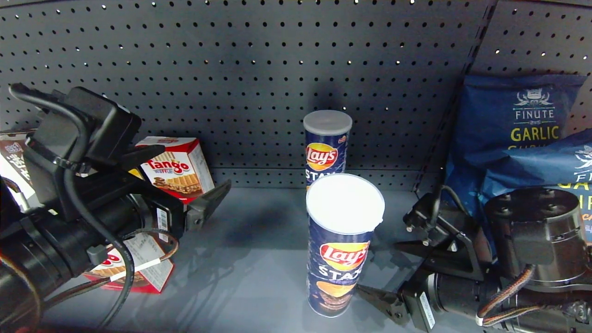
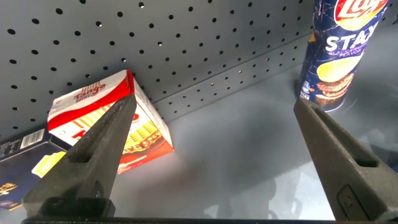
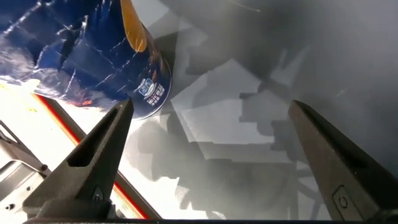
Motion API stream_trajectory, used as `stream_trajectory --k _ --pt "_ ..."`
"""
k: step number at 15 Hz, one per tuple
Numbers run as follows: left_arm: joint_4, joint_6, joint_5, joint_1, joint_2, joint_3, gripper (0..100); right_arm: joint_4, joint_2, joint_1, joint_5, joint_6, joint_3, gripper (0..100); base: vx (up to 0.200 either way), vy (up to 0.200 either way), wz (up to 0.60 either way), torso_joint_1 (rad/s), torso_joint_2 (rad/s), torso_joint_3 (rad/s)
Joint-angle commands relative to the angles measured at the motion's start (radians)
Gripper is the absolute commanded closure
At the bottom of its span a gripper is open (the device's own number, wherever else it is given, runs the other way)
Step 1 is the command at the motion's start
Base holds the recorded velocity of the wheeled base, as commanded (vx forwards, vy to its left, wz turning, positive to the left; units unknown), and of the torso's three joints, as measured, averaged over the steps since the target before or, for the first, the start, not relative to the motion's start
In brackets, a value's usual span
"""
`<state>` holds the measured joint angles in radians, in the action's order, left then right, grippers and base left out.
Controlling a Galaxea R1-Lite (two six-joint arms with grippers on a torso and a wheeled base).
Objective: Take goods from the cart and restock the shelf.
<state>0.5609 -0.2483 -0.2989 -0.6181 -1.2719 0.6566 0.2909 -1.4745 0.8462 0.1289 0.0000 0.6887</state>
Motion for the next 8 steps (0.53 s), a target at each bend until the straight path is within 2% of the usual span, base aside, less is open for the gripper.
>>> stream_trajectory --k 1,8 --pt "0.001 0.000 0.000 0.000 -0.001 0.000 0 0.001 -0.007 0.002 0.000 0.000 0.003 0 0.000 0.000 0.00 0.000 0.00 0.000" --pt "0.001 0.000 0.000 0.000 -0.001 -0.005 0 0.005 -0.013 0.002 0.000 0.000 0.003 0 0.000 0.000 0.00 0.000 0.00 0.000"
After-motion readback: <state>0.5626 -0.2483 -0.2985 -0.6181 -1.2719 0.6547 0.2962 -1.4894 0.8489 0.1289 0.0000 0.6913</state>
